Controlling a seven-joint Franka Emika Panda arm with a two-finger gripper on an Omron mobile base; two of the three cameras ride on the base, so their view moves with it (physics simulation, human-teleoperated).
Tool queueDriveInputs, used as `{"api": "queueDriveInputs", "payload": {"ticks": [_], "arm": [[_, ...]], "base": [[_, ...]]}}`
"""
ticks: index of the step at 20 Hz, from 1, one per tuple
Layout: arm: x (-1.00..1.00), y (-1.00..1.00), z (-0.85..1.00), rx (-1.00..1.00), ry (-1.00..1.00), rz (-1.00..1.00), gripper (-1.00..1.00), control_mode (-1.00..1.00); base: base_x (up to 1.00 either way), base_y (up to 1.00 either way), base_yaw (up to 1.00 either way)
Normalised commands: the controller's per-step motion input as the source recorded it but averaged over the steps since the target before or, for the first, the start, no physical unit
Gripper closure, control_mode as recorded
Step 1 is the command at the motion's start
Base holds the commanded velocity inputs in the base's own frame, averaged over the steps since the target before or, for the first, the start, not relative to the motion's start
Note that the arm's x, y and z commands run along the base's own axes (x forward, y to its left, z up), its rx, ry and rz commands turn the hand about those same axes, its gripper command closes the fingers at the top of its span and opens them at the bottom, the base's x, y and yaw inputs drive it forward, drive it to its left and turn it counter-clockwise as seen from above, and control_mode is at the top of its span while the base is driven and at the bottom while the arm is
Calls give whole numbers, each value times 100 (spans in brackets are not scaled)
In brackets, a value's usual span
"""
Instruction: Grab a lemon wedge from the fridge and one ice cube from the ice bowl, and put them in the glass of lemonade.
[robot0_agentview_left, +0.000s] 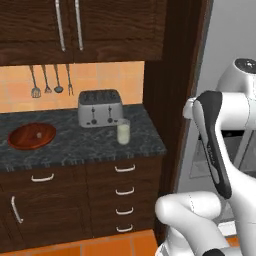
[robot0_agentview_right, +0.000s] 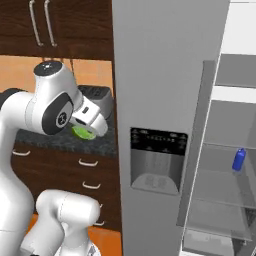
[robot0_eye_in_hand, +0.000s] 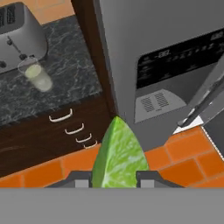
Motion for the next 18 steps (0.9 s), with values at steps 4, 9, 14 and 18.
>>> {"api": "queueDriveInputs", "payload": {"ticks": [4, 9, 14, 18], "arm": [[0, 0, 0, 0, 0, 0, 100, 100], [0, 0, 0, 0, 0, 0, 100, 100], [0, 0, 0, 0, 0, 0, 100, 100], [0, 0, 0, 0, 0, 0, 100, 100]], "base": [[36, 100, 0], [69, 79, 0], [65, -1, 2], [33, 0, -13]]}}
